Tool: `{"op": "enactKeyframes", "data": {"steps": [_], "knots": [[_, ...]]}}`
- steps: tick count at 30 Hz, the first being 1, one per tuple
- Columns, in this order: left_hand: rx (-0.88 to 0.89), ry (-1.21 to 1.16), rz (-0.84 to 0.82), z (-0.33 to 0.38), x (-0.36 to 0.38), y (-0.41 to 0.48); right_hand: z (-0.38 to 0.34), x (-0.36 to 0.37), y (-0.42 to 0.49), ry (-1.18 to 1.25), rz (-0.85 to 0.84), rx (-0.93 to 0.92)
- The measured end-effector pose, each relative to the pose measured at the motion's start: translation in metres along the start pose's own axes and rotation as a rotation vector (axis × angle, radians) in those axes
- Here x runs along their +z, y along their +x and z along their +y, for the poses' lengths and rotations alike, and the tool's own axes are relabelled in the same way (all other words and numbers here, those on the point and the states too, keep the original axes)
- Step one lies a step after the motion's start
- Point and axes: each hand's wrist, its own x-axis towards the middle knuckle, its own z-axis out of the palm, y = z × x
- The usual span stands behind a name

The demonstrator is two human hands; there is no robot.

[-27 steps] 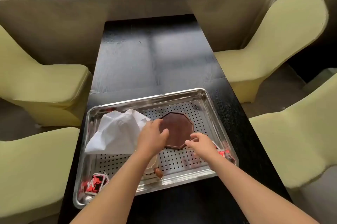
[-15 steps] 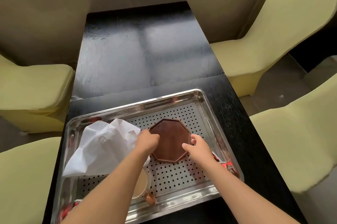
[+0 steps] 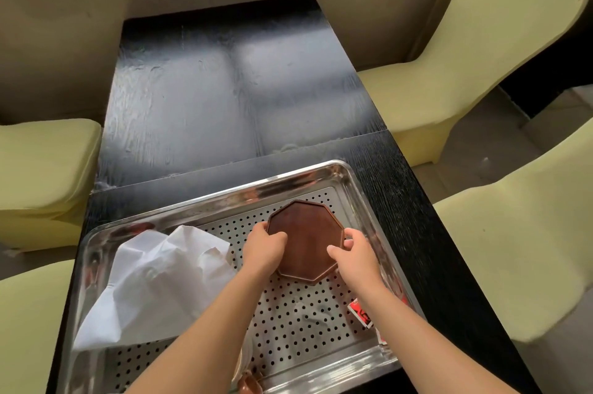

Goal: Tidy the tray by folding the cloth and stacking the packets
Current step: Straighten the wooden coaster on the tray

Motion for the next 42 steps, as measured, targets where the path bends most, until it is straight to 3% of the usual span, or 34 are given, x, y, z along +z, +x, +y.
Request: {"op": "enactKeyframes", "data": {"steps": [8,21,33,42], "knots": [[0.0,-0.118,-0.047,0.011,0.016,0.005,-0.002,-0.004,0.013,0.07,0.097,-0.012],[-0.094,-0.582,-0.015,0.009,0.021,0.009,0.002,-0.009,0.011,0.229,0.144,-0.021],[-0.013,-0.492,-0.151,0.016,0.019,0.005,0.006,-0.007,0.003,0.177,0.125,-0.024],[-0.017,-0.636,-0.164,0.015,0.015,0.01,0.008,-0.006,0.001,0.208,0.114,-0.025]]}}
